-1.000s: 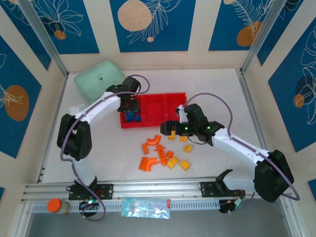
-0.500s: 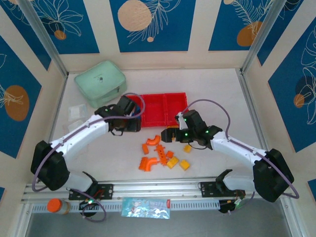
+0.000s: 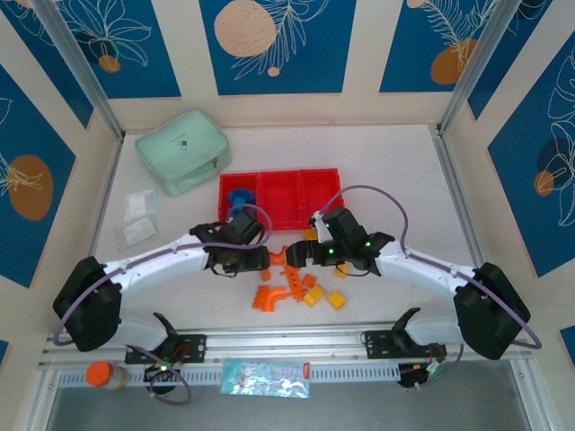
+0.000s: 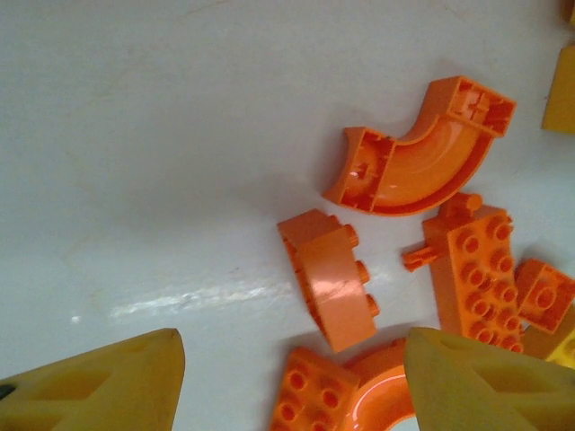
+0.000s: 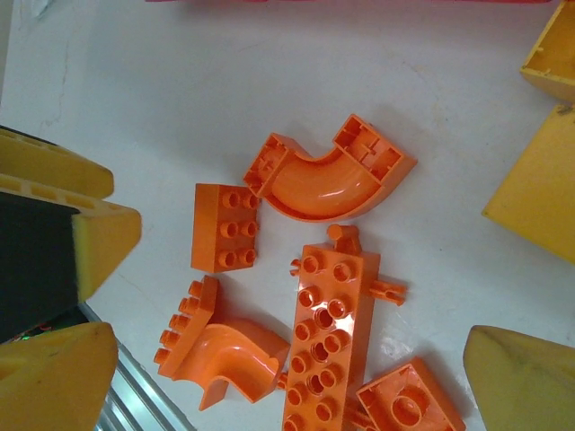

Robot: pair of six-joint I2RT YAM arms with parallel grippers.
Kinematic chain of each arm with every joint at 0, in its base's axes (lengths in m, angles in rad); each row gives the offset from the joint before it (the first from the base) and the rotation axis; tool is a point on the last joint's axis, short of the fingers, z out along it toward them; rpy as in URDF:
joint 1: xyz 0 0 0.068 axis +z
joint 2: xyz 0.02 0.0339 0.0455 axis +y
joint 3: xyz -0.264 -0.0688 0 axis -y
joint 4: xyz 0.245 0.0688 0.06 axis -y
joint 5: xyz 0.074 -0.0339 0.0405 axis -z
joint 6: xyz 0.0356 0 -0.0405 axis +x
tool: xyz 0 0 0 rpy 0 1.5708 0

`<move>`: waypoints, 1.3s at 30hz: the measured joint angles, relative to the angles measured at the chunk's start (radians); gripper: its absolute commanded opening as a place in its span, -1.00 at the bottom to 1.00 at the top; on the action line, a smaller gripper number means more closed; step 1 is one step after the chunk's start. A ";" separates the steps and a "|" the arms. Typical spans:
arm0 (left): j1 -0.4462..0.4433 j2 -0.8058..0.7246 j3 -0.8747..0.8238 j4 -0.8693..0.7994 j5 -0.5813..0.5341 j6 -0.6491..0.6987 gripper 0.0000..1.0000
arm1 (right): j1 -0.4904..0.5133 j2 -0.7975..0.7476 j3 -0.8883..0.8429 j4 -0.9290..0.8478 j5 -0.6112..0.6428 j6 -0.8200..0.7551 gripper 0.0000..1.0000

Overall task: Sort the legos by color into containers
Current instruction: Pick up the lego from the middle-left of the table.

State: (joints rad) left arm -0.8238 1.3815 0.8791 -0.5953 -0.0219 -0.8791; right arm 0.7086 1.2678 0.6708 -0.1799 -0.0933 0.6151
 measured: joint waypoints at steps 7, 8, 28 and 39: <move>-0.035 0.100 -0.001 0.088 0.013 -0.045 0.37 | -0.007 0.000 0.000 0.012 0.000 0.004 0.98; -0.039 0.116 -0.001 0.092 0.014 -0.049 0.37 | -0.010 0.000 0.000 0.011 0.000 0.004 0.98; -0.050 0.208 -0.001 0.143 0.003 -0.063 -0.40 | -0.043 0.016 -0.025 0.051 -0.013 0.007 0.98; -0.050 0.179 0.000 0.112 -0.039 -0.059 -0.64 | -0.062 0.033 -0.026 0.067 -0.047 0.011 0.98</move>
State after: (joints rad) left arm -0.8738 1.5600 0.8787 -0.4831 -0.0605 -0.9379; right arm 0.6468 1.3006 0.6449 -0.1127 -0.1402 0.6266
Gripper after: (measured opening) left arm 0.219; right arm 0.992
